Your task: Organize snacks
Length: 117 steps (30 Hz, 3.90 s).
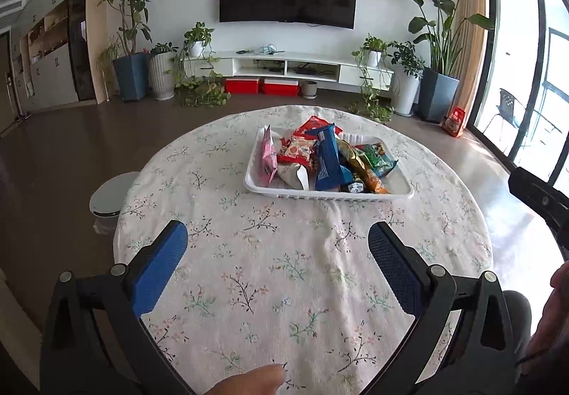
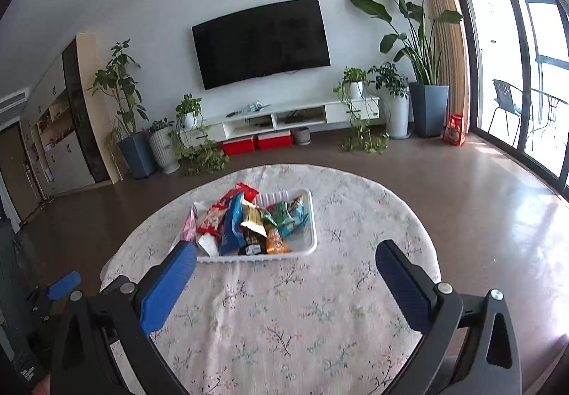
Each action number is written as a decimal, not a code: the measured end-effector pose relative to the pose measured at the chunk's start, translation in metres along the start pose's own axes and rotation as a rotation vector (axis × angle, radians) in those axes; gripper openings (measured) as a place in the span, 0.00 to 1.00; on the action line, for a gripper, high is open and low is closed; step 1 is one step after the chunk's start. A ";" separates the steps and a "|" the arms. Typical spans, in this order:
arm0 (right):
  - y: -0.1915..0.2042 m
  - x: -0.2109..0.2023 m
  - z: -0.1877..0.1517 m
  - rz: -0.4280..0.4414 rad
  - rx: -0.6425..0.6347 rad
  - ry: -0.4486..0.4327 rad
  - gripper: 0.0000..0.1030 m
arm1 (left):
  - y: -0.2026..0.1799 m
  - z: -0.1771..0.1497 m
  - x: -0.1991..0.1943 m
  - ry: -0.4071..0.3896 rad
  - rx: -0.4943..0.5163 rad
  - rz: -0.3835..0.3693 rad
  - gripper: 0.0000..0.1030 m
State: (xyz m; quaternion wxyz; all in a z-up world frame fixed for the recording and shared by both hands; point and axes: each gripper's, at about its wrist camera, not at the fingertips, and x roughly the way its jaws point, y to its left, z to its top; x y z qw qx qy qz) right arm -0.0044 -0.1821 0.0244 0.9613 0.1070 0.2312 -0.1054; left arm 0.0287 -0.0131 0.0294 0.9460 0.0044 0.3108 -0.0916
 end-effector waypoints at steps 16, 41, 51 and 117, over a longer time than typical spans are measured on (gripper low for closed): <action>-0.001 0.005 -0.025 -0.067 -0.026 0.103 1.00 | -0.001 -0.012 0.015 0.075 -0.007 0.002 1.00; 0.008 0.010 -0.032 -0.056 -0.057 0.157 1.00 | -0.002 -0.017 0.023 0.087 0.005 0.004 1.00; 0.008 0.012 -0.033 -0.057 -0.056 0.165 1.00 | -0.001 -0.019 0.024 0.091 0.003 0.004 1.00; 0.006 0.010 -0.044 -0.039 -0.032 0.206 1.00 | 0.000 -0.027 0.052 0.196 0.025 0.048 1.00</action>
